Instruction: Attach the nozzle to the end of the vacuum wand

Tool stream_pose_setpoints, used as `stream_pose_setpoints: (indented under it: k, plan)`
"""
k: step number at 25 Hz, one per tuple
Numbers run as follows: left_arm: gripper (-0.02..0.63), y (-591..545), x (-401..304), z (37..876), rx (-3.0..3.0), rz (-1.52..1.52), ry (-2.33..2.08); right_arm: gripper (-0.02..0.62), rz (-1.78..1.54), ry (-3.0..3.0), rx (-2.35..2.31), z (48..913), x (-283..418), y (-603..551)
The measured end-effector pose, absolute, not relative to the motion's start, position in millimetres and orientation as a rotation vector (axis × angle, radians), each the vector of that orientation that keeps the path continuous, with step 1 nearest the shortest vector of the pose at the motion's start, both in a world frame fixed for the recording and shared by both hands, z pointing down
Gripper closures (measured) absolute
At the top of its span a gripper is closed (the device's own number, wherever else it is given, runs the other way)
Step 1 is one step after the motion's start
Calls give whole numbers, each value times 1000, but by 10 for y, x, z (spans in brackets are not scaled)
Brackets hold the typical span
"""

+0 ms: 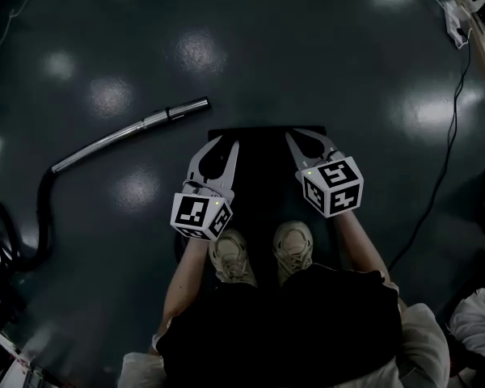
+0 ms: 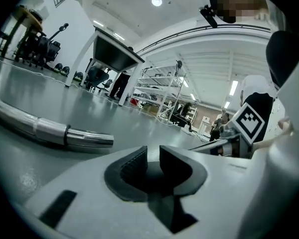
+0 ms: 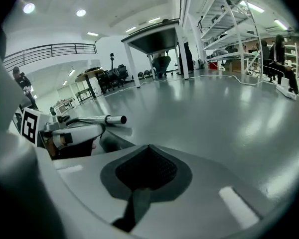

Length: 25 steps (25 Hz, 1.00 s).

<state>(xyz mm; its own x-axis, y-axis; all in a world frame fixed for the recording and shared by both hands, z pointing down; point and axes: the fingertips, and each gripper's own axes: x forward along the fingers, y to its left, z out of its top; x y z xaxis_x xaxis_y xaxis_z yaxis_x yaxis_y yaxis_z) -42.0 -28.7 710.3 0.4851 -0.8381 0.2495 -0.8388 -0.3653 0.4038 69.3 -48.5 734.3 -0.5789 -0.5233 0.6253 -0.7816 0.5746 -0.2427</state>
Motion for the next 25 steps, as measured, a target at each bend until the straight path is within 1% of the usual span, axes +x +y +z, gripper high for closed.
stream_pose_setpoints:
  k: [5,8,12,14,16,19,20,21,22,23,24,25]
  plan:
    - [531,-477,-450,7132,2264,-4,-1401,589,817,-2156,968,7510,647,-904]
    - [532,-586,-495,7160,2250,-18,-1416,589,792,-2094,968,7542,639,-1012]
    - [565,-674,-556,7213,2223,2,-1419,589,792,-2181,965,7443,589,-1042]
    - [566,-684,-559,7217,2198,-6,-1415,589,752,-2334,1043,7231,615,-1099]
    - [554,-694,-524,7198,2200,-18,-1408,591,686,-2457,1209,6990,750,-1104]
    - [546,-714,-416,7179,2225,-32,-1380,595,490,-2522,1360,6827,928,-846]
    - [546,-721,-384,7170,2233,-36,-1372,571,432,-2521,1337,6856,924,-711]
    - [546,-723,-361,7153,2240,-40,-1367,526,398,-2511,1303,6910,901,-586]
    - [546,-718,-345,7133,2250,-40,-1365,525,391,-2494,1283,6968,880,-488]
    - [546,-707,-327,7116,2260,-36,-1363,538,403,-2473,1280,7011,868,-421]
    - [546,-690,-302,7110,2271,-26,-1359,576,422,-2457,1279,7036,856,-371]
    - [546,-671,-274,7116,2280,-12,-1354,588,438,-2453,1261,7049,828,-324]
